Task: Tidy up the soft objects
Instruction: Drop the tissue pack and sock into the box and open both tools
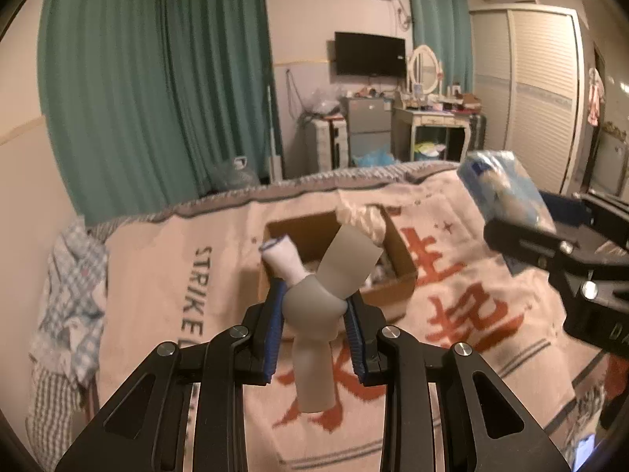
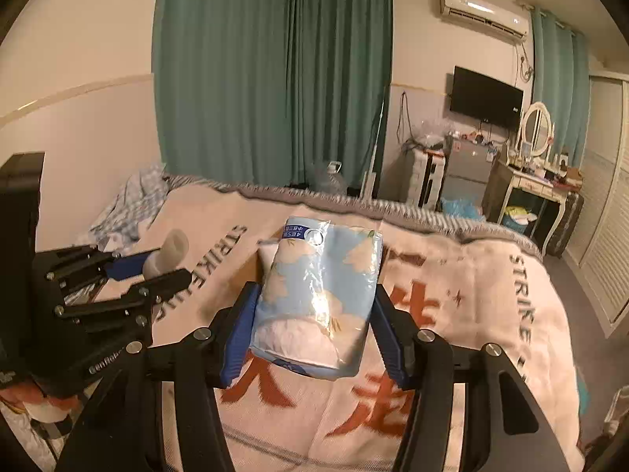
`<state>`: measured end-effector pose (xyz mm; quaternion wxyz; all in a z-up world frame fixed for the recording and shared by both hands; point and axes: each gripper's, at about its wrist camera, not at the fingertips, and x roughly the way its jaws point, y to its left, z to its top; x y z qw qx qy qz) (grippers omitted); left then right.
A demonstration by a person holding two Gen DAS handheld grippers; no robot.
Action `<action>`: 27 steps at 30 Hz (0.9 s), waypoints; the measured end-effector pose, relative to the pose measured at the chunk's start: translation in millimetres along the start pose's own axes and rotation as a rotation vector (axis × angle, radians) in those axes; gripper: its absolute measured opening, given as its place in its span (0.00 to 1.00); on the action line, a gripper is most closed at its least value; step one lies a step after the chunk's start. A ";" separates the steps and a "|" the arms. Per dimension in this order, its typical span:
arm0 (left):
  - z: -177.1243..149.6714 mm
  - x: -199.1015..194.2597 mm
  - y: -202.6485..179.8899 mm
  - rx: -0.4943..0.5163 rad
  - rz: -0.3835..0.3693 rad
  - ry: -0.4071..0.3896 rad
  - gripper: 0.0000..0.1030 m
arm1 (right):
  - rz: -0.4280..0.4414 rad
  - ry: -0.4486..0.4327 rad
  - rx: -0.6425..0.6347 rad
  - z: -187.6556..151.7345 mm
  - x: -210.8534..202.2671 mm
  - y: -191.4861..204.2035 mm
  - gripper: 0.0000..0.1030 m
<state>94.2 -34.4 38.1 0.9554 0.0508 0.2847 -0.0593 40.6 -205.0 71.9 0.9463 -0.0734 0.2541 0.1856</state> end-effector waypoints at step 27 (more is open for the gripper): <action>31.2 240.1 25.6 0.030 -0.039 0.132 0.32 | 0.058 0.142 0.035 45.8 290.1 -64.5 0.63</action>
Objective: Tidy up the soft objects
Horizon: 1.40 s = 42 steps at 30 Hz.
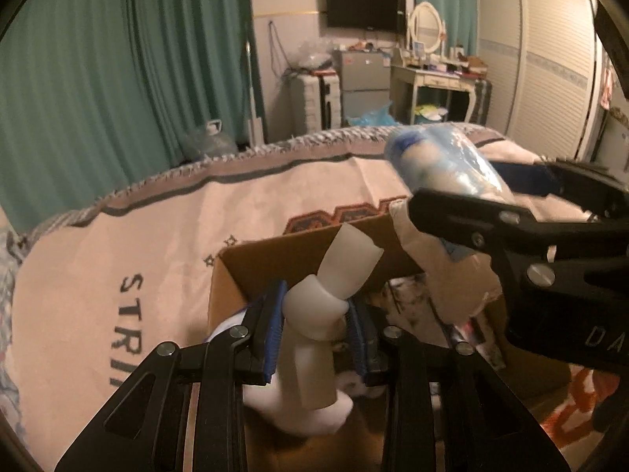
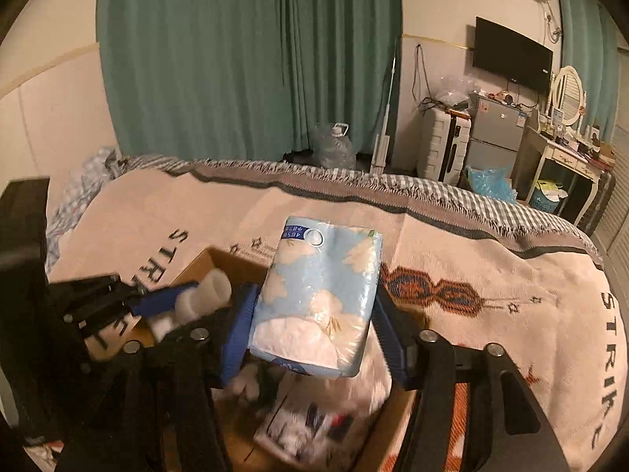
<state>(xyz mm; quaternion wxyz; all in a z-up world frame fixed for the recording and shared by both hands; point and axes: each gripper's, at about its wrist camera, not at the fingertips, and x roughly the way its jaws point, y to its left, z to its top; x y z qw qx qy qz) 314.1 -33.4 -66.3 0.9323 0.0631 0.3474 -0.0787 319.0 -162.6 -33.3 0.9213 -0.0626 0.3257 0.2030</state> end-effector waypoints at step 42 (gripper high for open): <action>-23.9 -360.3 3.5 -0.130 0.207 -0.671 0.90 | -0.191 -0.561 -0.007 -44.7 -407.9 64.6 1.00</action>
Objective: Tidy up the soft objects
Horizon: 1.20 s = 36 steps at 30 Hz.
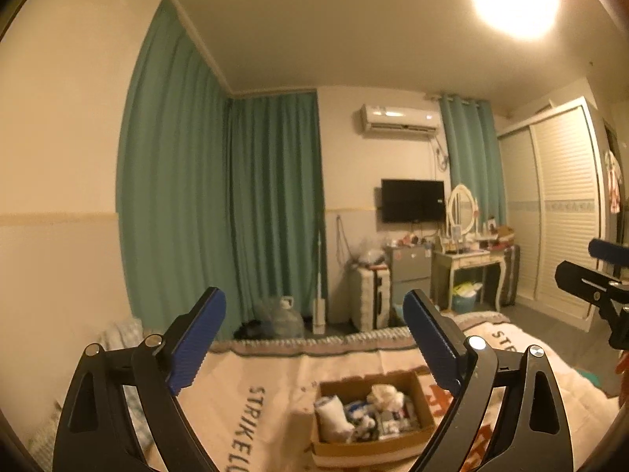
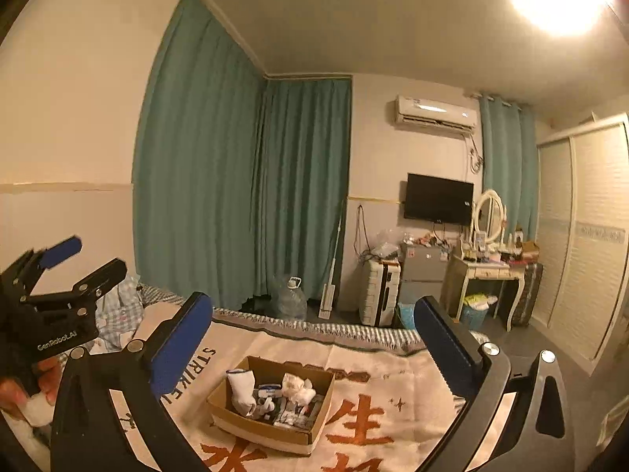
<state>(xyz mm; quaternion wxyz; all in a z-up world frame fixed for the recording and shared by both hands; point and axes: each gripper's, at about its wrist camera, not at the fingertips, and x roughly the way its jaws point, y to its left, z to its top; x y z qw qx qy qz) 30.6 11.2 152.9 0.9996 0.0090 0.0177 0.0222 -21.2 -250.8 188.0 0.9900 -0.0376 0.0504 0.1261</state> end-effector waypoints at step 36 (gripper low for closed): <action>-154.1 40.6 -14.4 0.015 -0.010 0.309 0.90 | -0.015 0.243 0.122 -176.7 98.4 -0.6 1.00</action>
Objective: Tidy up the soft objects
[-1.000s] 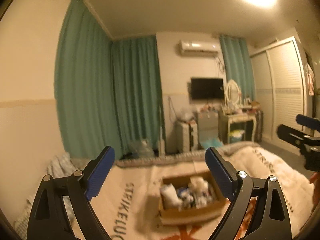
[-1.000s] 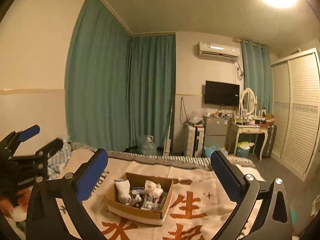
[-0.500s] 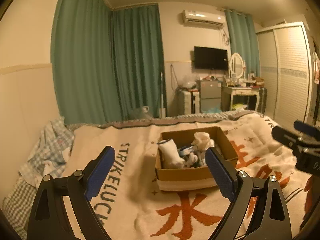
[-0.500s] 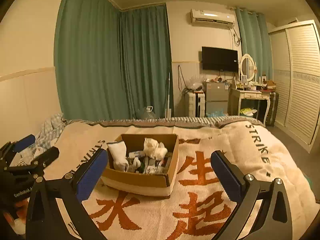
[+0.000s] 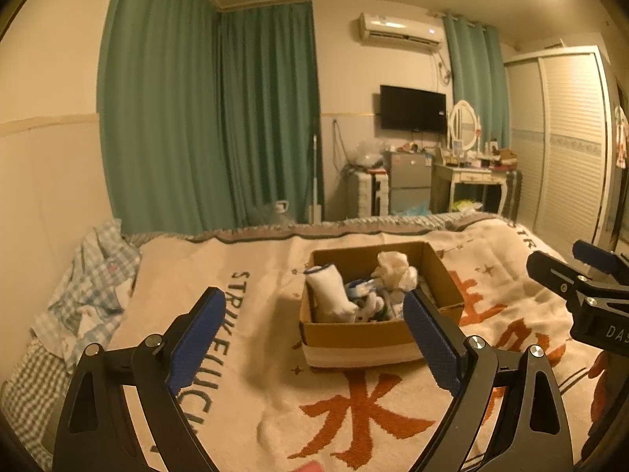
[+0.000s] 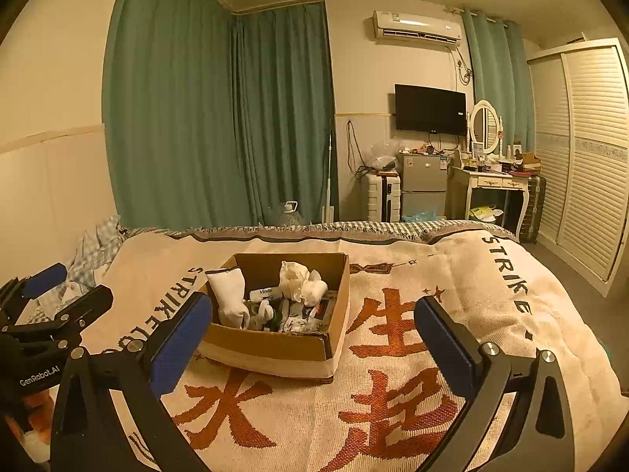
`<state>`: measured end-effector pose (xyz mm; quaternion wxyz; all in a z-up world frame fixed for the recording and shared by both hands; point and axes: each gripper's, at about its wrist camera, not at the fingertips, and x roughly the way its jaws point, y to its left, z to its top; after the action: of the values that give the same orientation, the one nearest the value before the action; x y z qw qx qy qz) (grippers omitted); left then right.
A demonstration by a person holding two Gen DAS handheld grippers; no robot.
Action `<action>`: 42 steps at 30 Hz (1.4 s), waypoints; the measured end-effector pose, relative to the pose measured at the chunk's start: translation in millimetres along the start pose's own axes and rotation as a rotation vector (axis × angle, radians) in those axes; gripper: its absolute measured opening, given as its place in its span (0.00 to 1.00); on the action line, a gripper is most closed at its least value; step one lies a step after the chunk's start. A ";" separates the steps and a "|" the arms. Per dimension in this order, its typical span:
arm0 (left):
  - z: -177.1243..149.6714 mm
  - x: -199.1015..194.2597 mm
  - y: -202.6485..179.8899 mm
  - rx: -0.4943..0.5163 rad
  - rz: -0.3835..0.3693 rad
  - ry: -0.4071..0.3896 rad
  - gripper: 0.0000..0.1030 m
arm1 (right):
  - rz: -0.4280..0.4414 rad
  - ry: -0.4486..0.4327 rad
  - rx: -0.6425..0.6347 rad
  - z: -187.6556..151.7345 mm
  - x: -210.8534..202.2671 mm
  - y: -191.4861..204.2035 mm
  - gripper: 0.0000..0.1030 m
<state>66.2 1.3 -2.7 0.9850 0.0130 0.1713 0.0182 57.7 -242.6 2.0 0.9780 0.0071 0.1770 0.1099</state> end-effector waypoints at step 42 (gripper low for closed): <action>-4.2 0.3 2.2 -0.001 -0.014 -0.005 0.90 | -0.012 0.021 -0.011 -5.6 0.6 4.7 1.00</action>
<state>65.0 3.5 -6.7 0.9855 0.0114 0.1687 0.0115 55.3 -238.0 -3.3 0.9768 -0.0006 0.1866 0.1049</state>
